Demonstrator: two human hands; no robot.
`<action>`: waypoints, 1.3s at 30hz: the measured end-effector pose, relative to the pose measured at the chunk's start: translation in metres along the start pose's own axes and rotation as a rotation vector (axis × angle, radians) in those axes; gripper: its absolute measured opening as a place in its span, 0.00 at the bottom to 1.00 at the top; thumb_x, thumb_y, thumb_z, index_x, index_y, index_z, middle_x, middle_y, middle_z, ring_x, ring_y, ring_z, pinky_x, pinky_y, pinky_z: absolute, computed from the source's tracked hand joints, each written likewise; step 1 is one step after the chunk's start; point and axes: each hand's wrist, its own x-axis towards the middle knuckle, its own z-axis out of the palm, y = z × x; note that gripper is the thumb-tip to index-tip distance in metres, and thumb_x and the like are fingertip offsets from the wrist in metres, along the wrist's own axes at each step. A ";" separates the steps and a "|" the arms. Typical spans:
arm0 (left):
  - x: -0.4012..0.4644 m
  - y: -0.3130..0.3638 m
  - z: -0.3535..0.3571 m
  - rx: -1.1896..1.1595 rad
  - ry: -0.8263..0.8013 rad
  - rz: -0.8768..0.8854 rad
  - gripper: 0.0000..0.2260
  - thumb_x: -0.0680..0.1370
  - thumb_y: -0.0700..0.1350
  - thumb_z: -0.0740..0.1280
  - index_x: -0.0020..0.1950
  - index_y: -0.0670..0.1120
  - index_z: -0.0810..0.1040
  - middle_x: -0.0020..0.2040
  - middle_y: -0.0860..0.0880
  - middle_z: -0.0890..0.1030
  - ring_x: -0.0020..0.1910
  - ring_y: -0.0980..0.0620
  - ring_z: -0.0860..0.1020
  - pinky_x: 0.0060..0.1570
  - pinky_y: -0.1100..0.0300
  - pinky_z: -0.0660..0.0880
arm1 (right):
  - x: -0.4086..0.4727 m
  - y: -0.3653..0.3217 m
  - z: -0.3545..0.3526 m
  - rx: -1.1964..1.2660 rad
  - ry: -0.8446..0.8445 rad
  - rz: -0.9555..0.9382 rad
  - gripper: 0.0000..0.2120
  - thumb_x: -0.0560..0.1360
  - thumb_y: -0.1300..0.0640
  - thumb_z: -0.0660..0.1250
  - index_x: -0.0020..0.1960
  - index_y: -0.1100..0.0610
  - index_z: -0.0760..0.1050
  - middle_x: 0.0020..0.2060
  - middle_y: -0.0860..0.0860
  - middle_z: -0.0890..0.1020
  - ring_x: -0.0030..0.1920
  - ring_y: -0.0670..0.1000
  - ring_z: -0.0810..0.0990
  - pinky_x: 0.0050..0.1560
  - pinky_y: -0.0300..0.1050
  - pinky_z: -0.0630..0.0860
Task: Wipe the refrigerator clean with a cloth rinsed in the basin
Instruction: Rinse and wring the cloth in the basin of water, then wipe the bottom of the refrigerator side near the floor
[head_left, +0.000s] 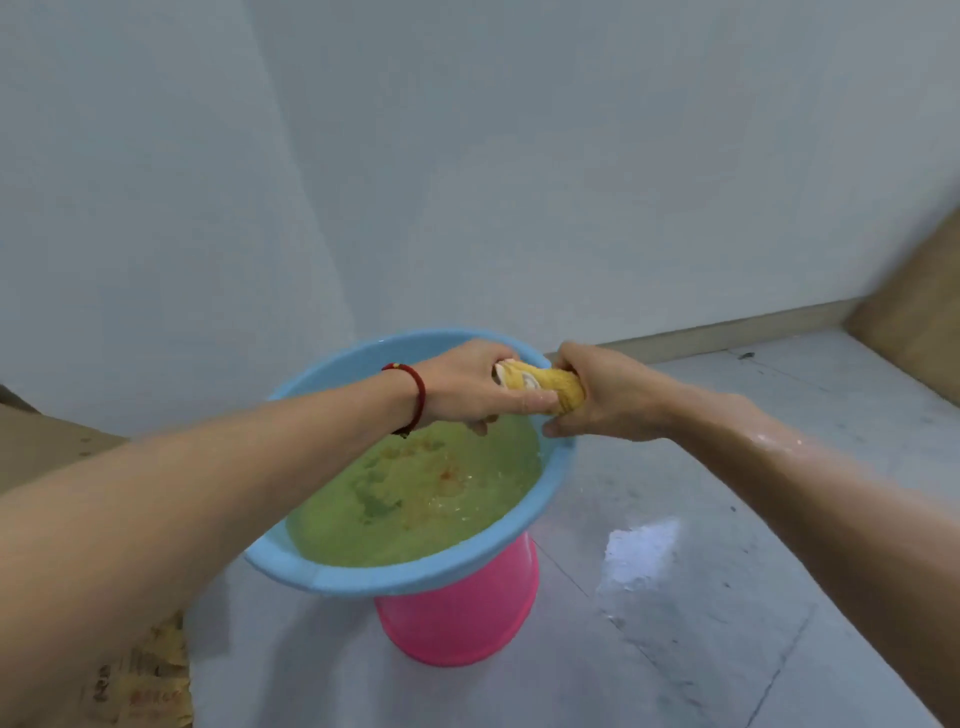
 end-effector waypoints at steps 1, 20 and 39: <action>0.012 0.014 0.010 -0.120 -0.003 0.041 0.14 0.75 0.50 0.76 0.54 0.43 0.79 0.44 0.47 0.80 0.40 0.53 0.80 0.41 0.56 0.82 | -0.018 0.012 -0.015 0.090 -0.061 0.093 0.23 0.69 0.47 0.81 0.54 0.55 0.73 0.44 0.49 0.80 0.41 0.52 0.77 0.38 0.43 0.71; 0.067 0.250 0.190 -0.363 -0.453 0.354 0.35 0.71 0.27 0.74 0.73 0.46 0.66 0.59 0.39 0.82 0.56 0.44 0.84 0.56 0.51 0.82 | -0.294 0.136 -0.081 1.156 0.492 0.355 0.25 0.78 0.66 0.70 0.74 0.54 0.73 0.65 0.57 0.81 0.64 0.58 0.79 0.70 0.62 0.74; -0.001 0.363 0.361 -0.667 -0.599 0.283 0.37 0.68 0.27 0.64 0.70 0.58 0.77 0.62 0.45 0.77 0.59 0.42 0.76 0.64 0.33 0.74 | -0.486 0.227 -0.161 1.148 0.603 0.245 0.18 0.82 0.54 0.69 0.68 0.63 0.79 0.64 0.62 0.82 0.67 0.63 0.80 0.71 0.63 0.75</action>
